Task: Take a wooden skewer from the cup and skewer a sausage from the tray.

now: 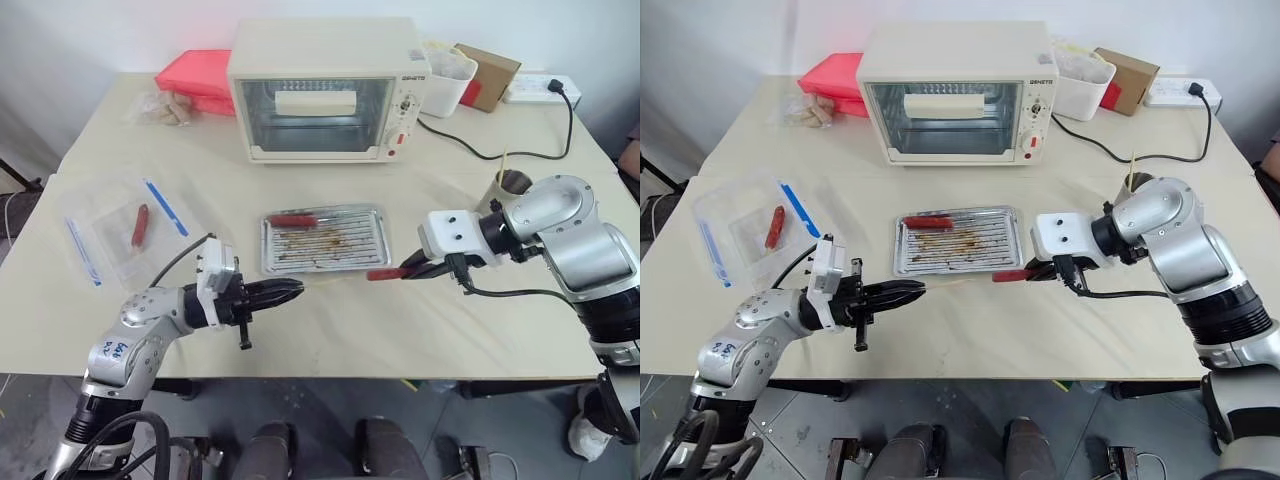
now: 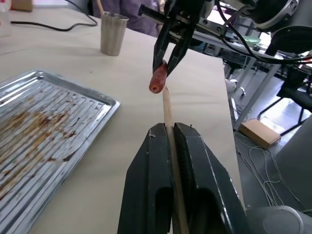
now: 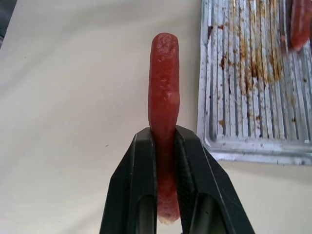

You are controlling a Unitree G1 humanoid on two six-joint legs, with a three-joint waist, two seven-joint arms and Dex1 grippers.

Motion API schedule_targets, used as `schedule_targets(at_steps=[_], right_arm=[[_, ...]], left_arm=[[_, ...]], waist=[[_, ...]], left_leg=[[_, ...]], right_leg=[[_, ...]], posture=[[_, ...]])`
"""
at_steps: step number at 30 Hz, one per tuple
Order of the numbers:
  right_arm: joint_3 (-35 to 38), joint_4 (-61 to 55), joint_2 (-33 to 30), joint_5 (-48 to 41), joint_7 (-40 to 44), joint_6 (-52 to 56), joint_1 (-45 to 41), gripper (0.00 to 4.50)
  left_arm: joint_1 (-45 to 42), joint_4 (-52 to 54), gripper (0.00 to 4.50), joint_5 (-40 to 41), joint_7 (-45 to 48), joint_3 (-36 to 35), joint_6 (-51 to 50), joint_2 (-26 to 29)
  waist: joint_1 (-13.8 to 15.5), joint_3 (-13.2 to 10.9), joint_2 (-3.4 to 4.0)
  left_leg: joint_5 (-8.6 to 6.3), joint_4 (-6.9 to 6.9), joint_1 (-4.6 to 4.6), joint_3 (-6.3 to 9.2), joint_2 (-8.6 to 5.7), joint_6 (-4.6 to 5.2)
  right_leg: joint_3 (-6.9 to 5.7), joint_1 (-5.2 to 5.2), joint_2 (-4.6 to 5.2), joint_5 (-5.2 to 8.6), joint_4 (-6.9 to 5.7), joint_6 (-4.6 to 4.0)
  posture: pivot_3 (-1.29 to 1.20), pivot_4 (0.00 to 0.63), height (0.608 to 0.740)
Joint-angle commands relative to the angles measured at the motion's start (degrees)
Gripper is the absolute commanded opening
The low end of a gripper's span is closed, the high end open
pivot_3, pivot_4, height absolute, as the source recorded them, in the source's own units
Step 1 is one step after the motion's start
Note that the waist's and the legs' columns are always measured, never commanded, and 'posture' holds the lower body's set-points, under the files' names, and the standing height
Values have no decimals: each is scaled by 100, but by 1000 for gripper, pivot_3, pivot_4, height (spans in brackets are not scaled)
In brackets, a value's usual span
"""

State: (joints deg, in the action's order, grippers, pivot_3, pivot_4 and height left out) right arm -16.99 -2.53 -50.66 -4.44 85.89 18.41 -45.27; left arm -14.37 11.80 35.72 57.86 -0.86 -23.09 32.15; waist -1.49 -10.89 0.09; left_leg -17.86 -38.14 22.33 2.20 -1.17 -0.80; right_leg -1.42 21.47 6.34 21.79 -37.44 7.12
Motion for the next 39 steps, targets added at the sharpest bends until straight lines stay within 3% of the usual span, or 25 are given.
schedule_targets(at_steps=[1, 11, 39], right_arm=[[214, -577, -134, -238, -31, 509, 60, 184], [196, -878, -165, -445, -90, 921, 34, 184], [200, -720, -176, -522, -56, 627, 41, 184]], left_arm=[[-75, -39, 0, -82, 96, 58, 126, -58], [-102, -118, 0, -242, 238, 170, 291, -122], [4, -147, 0, -287, 197, 115, 294, -167]], waist=[[8, 0, 0], [8, 0, 0], [8, 0, 0]], left_leg=[[0, -1, 0, 0, -1, 0], [0, -4, 1, 0, -5, 1], [0, -4, 1, 0, -5, 1]], right_leg=[[0, 0, 0, 0, 0, 0], [1, -1, 1, 0, 0, 0], [1, -1, 1, 0, -1, 0]], posture=[[0, 150, 740], [0, 150, 740], [0, 150, 740]])
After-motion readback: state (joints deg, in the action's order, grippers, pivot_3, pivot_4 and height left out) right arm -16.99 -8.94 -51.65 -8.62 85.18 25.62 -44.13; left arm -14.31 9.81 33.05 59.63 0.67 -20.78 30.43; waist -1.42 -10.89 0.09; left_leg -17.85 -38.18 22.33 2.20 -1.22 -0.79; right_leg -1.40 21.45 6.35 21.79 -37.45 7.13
